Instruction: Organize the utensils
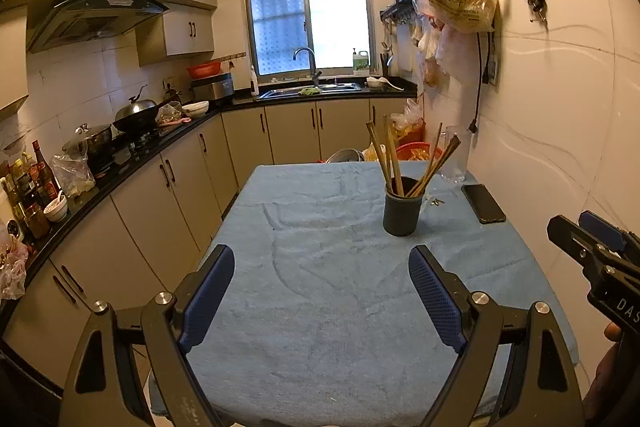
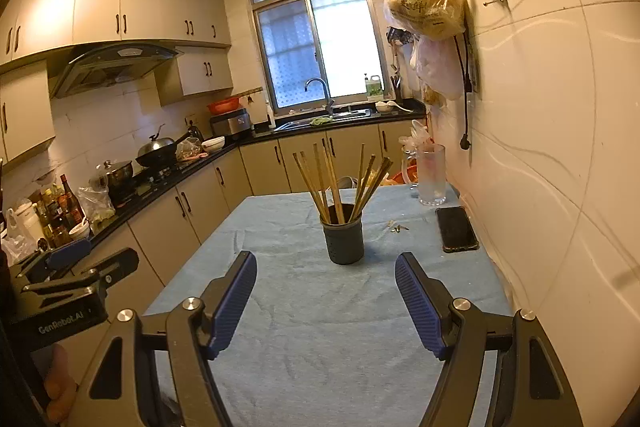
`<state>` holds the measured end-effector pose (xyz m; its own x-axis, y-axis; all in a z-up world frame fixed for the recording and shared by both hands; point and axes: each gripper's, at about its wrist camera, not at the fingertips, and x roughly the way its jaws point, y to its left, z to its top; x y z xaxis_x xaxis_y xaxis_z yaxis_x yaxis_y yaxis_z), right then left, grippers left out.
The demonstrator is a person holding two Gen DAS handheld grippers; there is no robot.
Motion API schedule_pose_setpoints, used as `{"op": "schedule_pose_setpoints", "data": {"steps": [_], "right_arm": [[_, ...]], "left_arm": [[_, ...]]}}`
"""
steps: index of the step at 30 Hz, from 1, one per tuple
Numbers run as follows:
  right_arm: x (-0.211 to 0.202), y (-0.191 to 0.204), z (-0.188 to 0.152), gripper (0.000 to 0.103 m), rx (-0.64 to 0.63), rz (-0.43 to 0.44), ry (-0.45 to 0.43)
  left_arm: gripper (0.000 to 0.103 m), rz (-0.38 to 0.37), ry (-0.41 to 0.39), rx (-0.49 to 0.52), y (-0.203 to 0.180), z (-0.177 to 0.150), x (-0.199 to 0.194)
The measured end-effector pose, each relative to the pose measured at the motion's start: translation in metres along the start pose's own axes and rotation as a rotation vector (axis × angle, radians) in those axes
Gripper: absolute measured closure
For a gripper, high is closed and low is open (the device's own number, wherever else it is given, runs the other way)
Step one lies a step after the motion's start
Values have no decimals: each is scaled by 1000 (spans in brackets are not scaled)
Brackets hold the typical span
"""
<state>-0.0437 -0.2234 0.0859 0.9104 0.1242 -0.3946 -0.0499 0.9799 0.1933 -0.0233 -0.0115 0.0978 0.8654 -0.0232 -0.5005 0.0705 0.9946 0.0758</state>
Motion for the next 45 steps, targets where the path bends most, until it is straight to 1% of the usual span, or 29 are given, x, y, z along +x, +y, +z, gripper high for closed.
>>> {"op": "schedule_pose_setpoints", "data": {"steps": [14, 32, 45], "right_arm": [[2, -2, -1, 28, 17, -4, 2], [2, 9, -2, 28, 6, -3, 7], [8, 12, -2, 28, -1, -2, 21]], "left_arm": [[14, 21, 14, -1, 0, -4, 5], [14, 12, 27, -6, 7, -5, 11], [14, 8, 45, 14, 5, -7, 16]]}}
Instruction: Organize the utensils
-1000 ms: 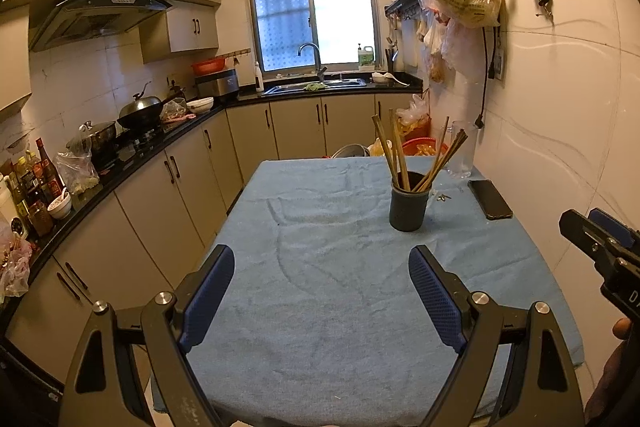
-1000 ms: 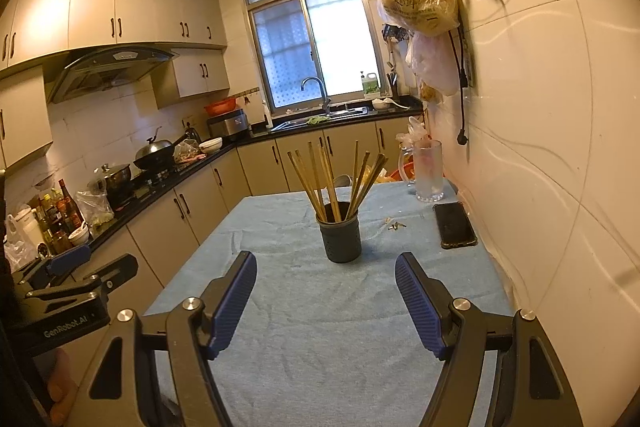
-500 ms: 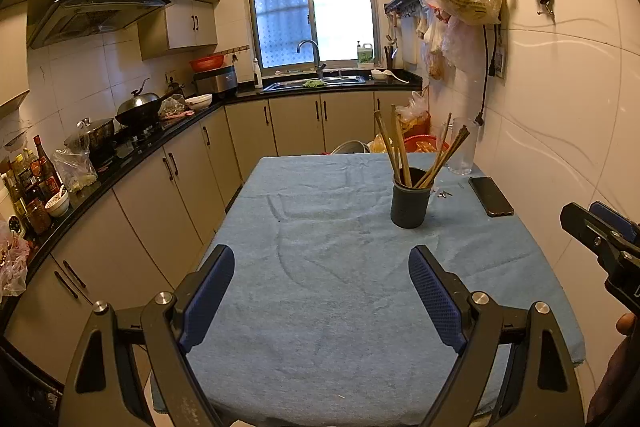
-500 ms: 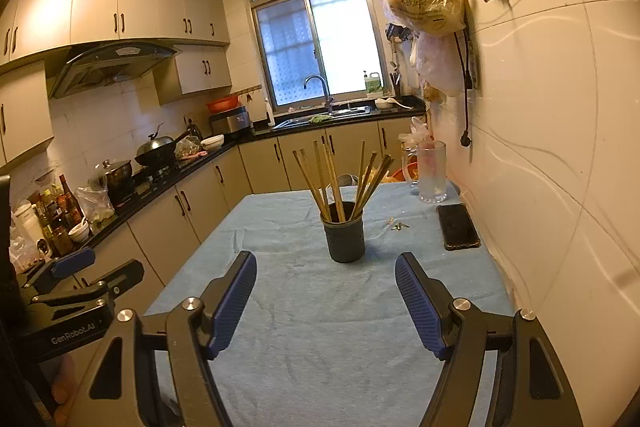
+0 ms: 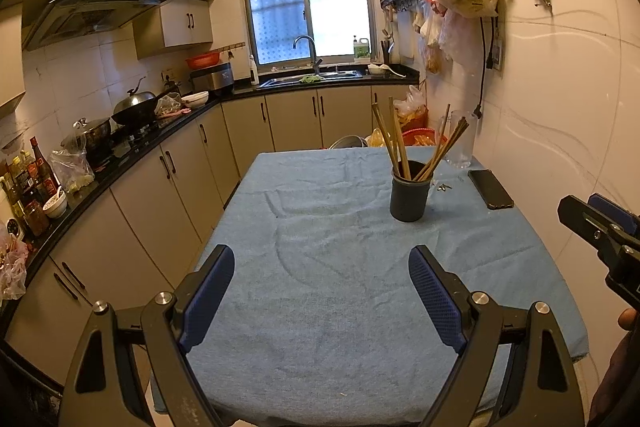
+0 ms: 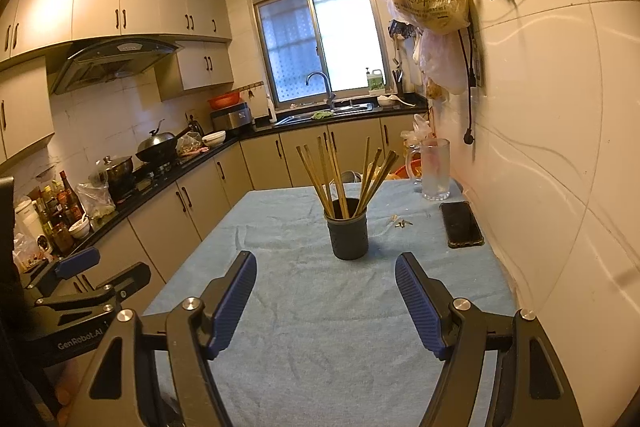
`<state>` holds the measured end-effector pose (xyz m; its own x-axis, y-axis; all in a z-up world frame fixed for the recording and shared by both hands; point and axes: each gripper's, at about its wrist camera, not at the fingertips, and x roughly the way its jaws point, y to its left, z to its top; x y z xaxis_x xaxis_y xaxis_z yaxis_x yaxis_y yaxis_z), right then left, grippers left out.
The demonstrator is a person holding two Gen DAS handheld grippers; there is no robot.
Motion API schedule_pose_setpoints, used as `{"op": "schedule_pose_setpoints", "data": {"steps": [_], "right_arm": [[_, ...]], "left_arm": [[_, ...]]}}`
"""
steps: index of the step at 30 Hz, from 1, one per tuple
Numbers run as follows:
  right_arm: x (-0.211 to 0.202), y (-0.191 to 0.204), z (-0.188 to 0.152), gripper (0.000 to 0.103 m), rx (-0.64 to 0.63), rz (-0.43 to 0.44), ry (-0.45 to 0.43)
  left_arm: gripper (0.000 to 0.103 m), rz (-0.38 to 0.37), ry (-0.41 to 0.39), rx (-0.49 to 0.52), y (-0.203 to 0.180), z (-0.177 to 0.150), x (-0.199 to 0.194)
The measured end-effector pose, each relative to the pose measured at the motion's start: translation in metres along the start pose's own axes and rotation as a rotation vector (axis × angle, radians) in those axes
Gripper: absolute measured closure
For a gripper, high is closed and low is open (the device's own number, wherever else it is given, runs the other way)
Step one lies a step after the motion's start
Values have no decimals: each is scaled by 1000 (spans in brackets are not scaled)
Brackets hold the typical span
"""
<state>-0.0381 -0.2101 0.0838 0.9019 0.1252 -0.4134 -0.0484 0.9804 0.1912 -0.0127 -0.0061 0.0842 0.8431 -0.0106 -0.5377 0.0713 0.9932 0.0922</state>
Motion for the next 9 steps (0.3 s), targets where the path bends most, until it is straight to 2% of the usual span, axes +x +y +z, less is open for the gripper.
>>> {"op": "schedule_pose_setpoints", "data": {"steps": [9], "right_arm": [[10, -3, -1, 28, 4, -4, 17]], "left_arm": [[14, -18, -12, -33, 6, -1, 8]]}}
